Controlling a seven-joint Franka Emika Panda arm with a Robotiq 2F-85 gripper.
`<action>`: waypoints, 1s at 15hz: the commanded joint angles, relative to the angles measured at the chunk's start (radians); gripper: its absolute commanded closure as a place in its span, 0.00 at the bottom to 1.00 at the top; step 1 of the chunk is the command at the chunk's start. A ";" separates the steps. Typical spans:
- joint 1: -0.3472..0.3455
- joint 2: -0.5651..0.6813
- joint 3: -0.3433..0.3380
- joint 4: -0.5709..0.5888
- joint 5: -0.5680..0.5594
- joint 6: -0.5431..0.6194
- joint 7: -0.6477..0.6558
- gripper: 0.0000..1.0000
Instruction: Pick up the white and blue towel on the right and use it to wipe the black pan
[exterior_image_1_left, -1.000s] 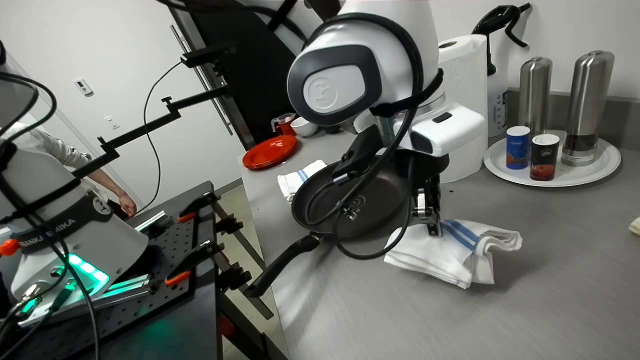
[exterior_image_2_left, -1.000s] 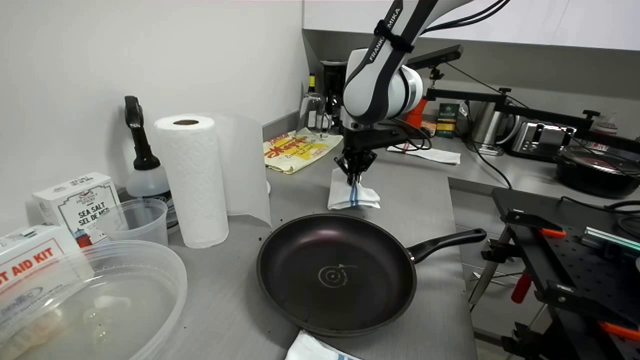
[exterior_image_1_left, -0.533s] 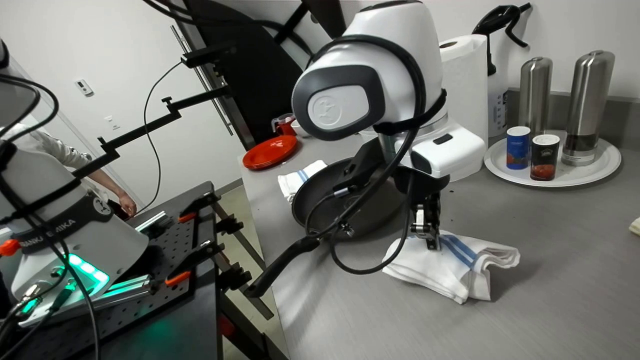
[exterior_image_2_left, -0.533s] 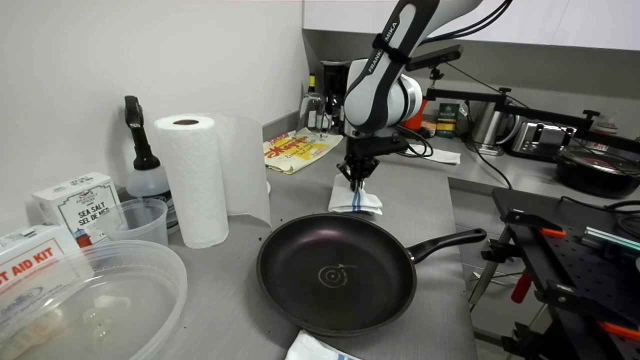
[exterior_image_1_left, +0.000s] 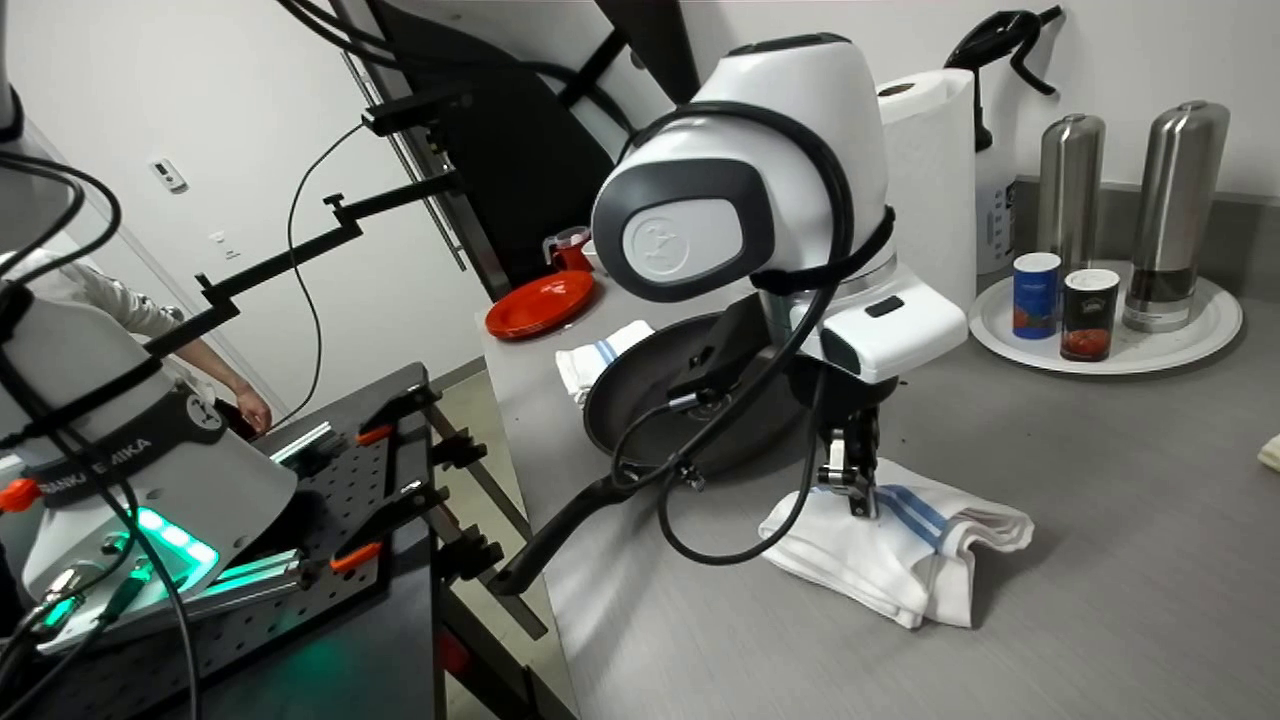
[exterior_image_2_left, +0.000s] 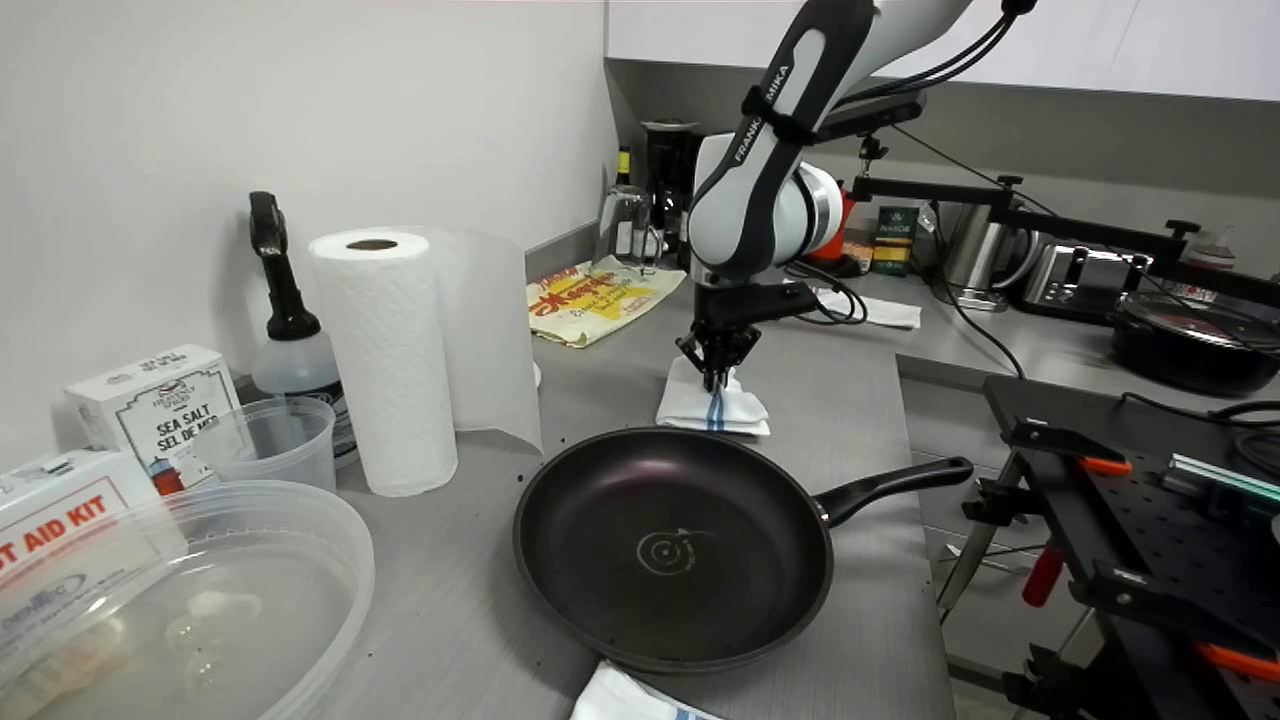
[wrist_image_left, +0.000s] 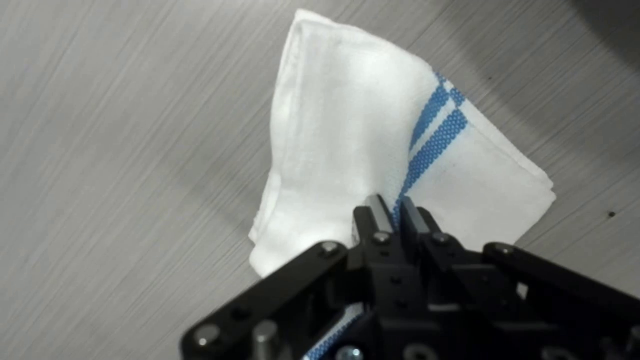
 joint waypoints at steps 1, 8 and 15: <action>0.000 0.023 0.000 0.022 0.022 0.007 0.011 0.98; -0.002 0.044 0.002 0.028 0.026 0.002 0.011 0.98; -0.003 0.021 0.011 0.011 0.021 -0.009 -0.013 0.46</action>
